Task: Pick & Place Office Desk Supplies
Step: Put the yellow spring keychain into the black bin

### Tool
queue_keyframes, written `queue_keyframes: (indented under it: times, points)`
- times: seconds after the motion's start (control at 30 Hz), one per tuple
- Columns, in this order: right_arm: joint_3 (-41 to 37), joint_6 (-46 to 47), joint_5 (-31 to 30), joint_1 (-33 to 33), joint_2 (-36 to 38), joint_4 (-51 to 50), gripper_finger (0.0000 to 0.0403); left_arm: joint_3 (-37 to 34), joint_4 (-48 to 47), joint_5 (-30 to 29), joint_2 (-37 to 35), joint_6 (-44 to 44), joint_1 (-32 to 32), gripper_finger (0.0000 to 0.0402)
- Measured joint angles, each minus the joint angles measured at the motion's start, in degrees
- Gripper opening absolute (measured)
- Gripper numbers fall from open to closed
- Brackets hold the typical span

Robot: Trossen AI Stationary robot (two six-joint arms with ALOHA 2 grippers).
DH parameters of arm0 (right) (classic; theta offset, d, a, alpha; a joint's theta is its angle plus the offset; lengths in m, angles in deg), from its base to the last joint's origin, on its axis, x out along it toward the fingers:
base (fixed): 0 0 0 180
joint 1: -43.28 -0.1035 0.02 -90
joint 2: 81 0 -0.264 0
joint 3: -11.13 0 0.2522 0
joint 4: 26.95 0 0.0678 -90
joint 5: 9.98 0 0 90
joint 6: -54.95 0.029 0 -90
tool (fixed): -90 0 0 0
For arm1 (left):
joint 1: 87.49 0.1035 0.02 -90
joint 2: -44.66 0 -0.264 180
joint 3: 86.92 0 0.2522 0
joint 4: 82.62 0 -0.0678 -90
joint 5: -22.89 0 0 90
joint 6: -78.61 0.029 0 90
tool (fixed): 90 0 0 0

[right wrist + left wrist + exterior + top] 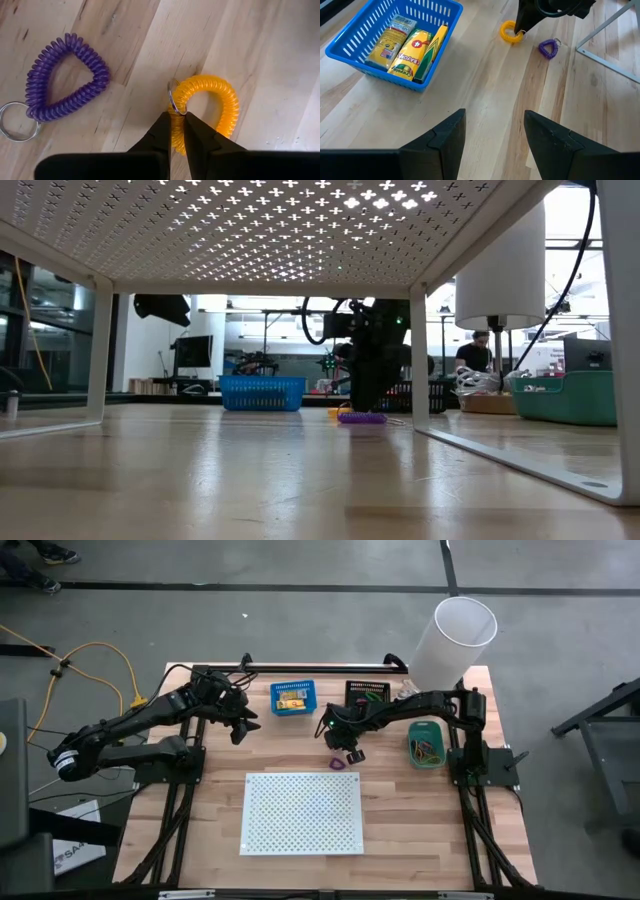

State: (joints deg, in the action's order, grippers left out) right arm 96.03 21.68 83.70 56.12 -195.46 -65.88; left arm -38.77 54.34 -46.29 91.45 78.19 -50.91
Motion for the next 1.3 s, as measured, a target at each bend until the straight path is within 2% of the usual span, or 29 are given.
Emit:
queue_keyframes:
  times: [0.37,0.8,1.1,1.3]
  points:
    - [-0.22,0.07,-1.34,-0.53,2.01,-0.04,0.0019,-0.01,0.0,0.0,0.0,0.0,0.0,0.0195]
    - [-0.13,0.41,-2.16,-0.83,10.61,-1.39,0.0019,0.0,0.0,0.0,0.0,0.0,-0.02,0.0195]
    - [-0.07,1.43,-2.37,-1.16,11.67,-1.62,0.0019,-0.02,0.02,-0.02,0.0,0.0,-0.02,0.0195]
    - [-0.07,3.16,-6.82,0.9,11.63,-1.59,0.0019,0.0,0.04,0.0,0.0,0.0,-0.02,0.0195]
